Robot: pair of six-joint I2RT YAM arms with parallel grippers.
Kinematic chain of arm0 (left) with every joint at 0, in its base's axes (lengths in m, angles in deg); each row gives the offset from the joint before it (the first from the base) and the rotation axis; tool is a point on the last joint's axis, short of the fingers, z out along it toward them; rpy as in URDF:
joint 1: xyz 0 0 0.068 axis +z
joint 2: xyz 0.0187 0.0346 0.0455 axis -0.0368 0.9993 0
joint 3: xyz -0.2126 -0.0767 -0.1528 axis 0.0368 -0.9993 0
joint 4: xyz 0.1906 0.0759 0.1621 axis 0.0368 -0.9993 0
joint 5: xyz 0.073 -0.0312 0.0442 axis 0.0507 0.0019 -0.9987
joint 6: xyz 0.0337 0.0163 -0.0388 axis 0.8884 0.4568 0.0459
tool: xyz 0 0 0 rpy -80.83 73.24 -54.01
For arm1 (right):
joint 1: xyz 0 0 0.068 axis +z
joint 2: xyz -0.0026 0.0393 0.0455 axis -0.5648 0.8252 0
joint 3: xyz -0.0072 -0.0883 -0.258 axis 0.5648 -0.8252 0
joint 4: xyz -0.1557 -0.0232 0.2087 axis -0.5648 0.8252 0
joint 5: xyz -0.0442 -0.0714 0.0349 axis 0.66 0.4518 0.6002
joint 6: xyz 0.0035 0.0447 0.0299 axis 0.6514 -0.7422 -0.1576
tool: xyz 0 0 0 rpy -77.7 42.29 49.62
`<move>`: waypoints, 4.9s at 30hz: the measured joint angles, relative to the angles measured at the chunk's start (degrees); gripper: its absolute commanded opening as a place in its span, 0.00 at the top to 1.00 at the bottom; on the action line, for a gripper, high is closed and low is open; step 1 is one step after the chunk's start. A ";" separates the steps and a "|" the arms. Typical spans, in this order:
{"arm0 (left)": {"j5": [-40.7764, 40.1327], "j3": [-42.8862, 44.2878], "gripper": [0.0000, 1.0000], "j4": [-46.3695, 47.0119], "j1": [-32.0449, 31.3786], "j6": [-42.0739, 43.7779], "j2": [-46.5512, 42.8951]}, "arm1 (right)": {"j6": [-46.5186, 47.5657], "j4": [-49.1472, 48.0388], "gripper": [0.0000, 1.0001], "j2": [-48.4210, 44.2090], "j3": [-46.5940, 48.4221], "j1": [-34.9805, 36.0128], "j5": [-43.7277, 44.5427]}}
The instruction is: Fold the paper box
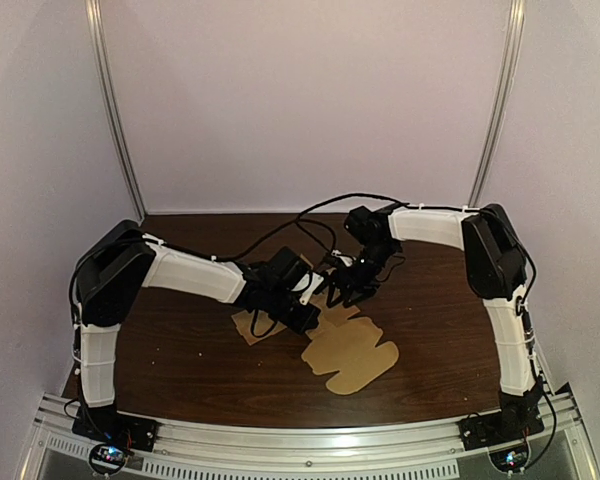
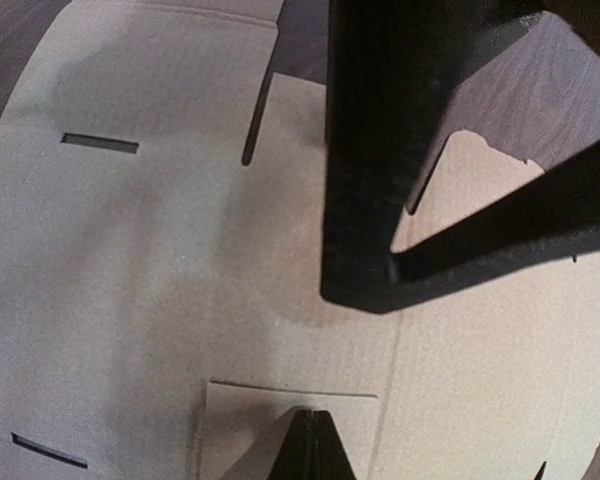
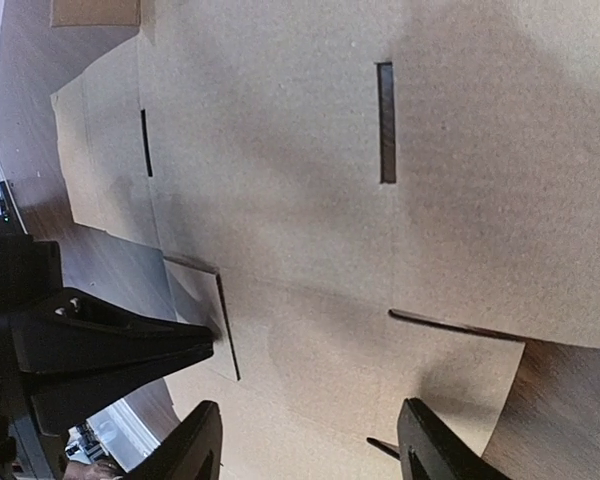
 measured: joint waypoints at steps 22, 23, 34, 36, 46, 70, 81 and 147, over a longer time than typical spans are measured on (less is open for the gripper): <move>0.04 -0.96 1.00 1.53 0.00 -0.04 -0.33 | 5.25 2.49 0.36 10.34 21.44 -12.00 11.15; 0.07 -0.96 1.00 1.51 0.02 -0.02 -0.33 | 5.25 2.80 0.36 10.84 21.05 -11.85 10.84; -11.43 8.90 0.56 -15.56 0.22 0.24 -9.20 | 5.22 2.62 0.36 10.29 18.27 -12.24 8.55; -16.81 13.77 0.55 -18.56 0.90 -1.46 -11.47 | 5.22 2.67 0.36 10.03 17.86 -12.39 8.48; -20.94 16.26 0.57 -30.29 15.74 -21.97 -8.61 | 5.22 2.82 0.35 2.97 12.76 -12.59 8.07; -11.91 12.37 0.74 -22.80 16.41 -37.35 1.53 | 5.31 1.86 0.35 -2.03 6.54 -12.52 6.78; -8.94 12.70 1.00 -18.93 17.25 -40.35 2.51 | 6.60 4.07 0.33 -9.64 0.83 -11.69 5.14; -5.60 -15.96 1.00 12.35 18.14 -60.37 -15.74 | 2.91 1.29 0.38 -0.28 -4.85 -4.96 -18.34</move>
